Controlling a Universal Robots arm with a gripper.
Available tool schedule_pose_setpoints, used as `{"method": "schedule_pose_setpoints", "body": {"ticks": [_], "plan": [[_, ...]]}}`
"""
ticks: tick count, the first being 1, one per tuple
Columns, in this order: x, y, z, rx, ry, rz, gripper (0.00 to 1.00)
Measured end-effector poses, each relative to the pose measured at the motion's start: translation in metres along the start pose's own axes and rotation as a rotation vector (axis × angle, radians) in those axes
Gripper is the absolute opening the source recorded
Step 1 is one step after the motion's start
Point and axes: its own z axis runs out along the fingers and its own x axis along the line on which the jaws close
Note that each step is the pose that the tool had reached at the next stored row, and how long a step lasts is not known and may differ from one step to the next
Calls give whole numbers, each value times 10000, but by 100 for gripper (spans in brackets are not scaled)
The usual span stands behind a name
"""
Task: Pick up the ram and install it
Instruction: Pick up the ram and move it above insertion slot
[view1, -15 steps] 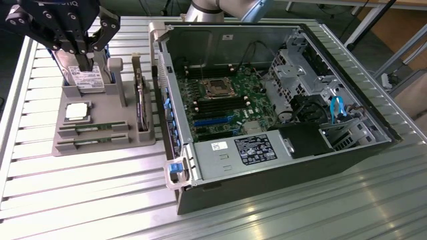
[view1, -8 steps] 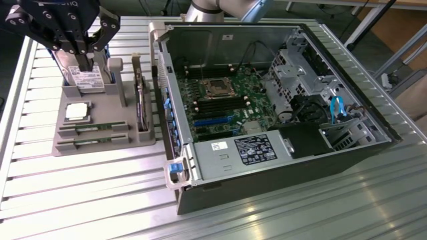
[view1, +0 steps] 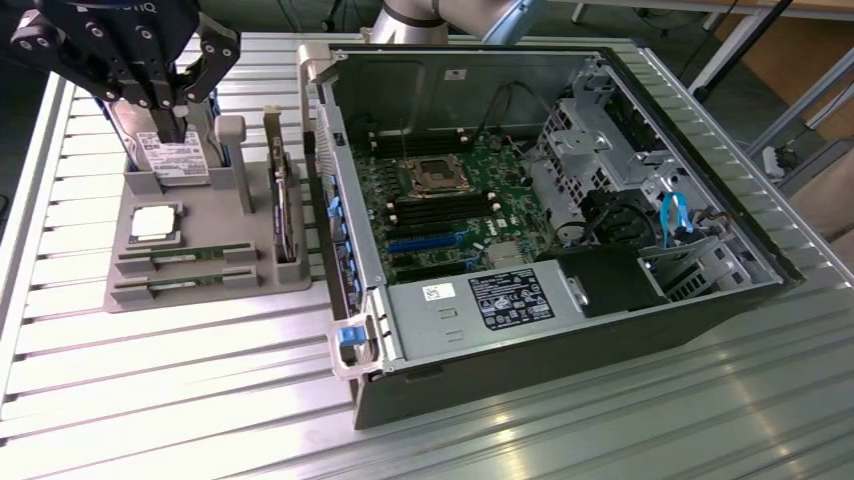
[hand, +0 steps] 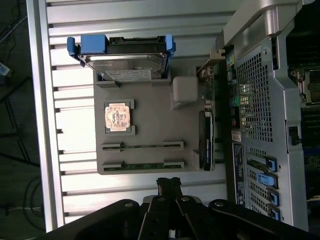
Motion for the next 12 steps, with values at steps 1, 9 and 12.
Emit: {"method": "schedule_pose_setpoints", "body": {"ticks": [1,9,12], "plan": [[0,0,0,0,0,-8,10],[0,0,0,-4,8,-174,10],[0,0,0,-9,15,-353,10]]}}
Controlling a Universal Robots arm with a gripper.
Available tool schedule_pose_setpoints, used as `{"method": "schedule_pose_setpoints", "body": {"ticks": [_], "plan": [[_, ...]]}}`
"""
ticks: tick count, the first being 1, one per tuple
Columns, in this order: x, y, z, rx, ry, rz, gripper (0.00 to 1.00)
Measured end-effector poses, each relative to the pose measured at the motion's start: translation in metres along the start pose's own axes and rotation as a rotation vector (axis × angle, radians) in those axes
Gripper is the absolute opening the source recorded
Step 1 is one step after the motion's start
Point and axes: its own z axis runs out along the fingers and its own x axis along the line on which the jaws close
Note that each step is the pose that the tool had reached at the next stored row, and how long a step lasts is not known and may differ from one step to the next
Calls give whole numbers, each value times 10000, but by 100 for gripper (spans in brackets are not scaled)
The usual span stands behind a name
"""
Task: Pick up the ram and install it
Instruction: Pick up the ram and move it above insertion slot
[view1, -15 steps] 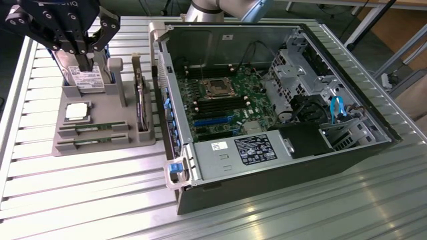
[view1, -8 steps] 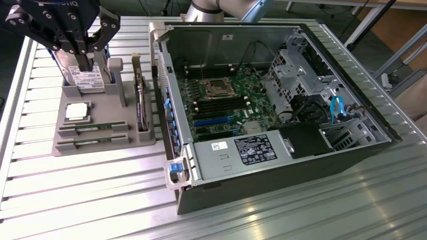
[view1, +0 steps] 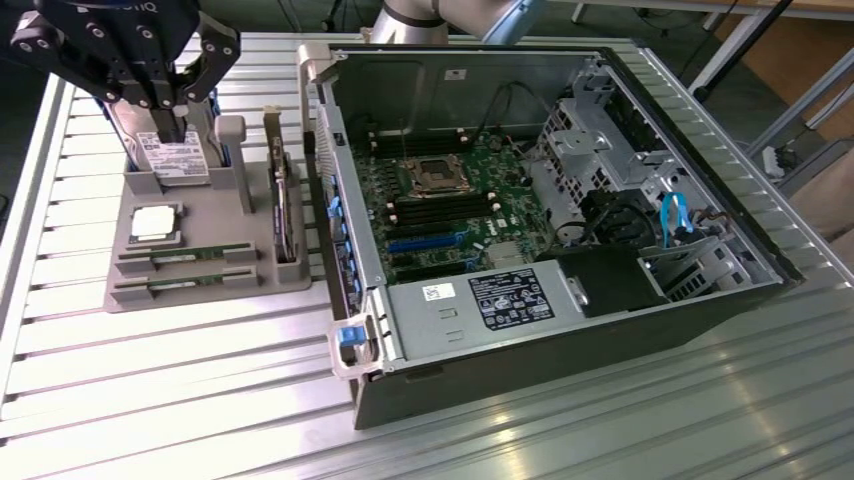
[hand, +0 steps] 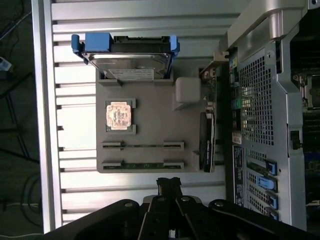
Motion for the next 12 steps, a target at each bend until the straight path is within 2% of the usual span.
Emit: {"method": "schedule_pose_setpoints", "body": {"ticks": [12], "plan": [[0,0,0,-17,30,-681,10]]}}
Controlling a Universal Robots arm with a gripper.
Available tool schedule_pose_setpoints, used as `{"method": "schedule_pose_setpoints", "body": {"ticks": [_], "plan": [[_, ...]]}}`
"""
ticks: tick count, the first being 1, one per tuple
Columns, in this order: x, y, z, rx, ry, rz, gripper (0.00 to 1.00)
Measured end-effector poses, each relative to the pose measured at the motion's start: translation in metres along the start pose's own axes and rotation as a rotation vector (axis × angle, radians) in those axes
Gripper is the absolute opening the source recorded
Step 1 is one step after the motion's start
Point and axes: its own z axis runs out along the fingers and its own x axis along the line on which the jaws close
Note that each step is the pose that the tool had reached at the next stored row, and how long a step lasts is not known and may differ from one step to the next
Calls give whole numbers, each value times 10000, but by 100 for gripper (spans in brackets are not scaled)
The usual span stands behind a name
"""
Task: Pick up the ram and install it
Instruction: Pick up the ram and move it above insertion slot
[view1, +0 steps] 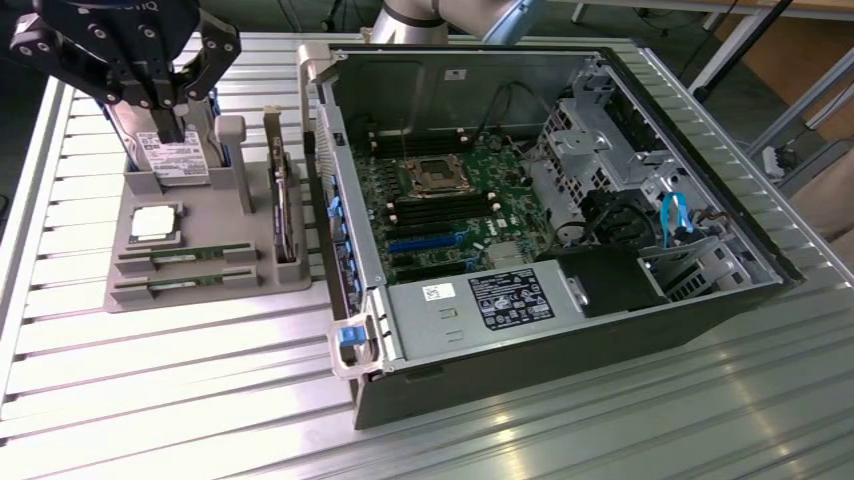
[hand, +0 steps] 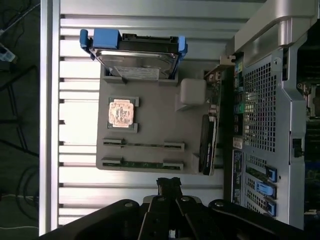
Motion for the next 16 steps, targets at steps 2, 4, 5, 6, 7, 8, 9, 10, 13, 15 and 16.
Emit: {"method": "schedule_pose_setpoints", "body": {"ticks": [2,4,5,6,7,8,9,10,13,15,16], "plan": [[0,0,0,-4,8,-175,10],[0,0,0,-9,16,-377,10],[0,0,0,-12,21,-485,10],[0,0,0,-14,25,-575,10],[0,0,0,-16,28,-662,10],[0,0,0,-19,32,-743,10],[0,0,0,-20,36,-824,10],[0,0,0,-22,40,-914,10],[0,0,0,-29,52,-1187,10],[0,0,0,-34,61,-1389,10],[0,0,0,-36,64,-1470,10]]}}
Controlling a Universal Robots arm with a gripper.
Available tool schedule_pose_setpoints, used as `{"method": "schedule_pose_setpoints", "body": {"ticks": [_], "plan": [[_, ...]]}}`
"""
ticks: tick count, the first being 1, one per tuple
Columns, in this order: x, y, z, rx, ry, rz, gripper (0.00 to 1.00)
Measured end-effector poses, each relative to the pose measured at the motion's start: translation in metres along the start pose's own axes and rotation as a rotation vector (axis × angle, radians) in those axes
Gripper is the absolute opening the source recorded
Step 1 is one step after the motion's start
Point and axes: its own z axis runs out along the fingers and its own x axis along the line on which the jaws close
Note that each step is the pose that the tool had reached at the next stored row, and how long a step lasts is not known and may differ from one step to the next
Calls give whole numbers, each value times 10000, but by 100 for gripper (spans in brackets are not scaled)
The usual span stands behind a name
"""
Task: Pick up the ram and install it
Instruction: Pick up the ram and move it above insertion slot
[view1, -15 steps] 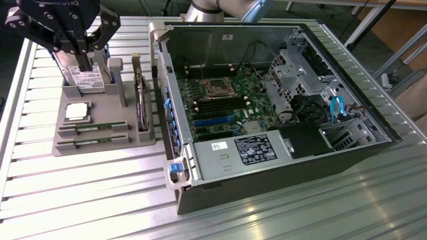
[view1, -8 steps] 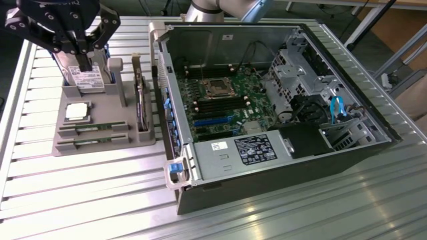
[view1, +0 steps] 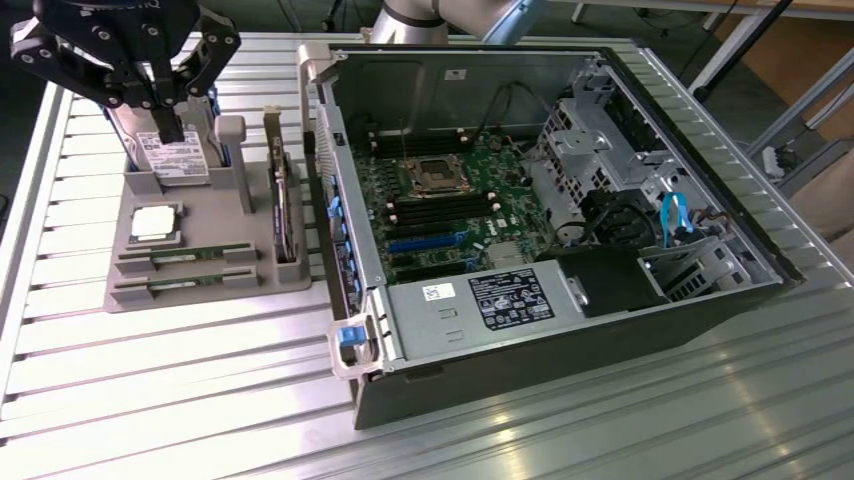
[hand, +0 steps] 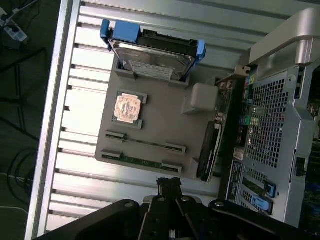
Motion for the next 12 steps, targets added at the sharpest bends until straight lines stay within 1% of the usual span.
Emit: {"method": "schedule_pose_setpoints", "body": {"ticks": [1,5,6,11,12], "plan": [[0,0,0,-9,16,-355,10],[0,0,0,-19,35,-803,10],[0,0,0,-29,51,-1180,10],[0,0,0,-40,72,-1645,10],[0,0,0,-51,92,-2095,10]]}}
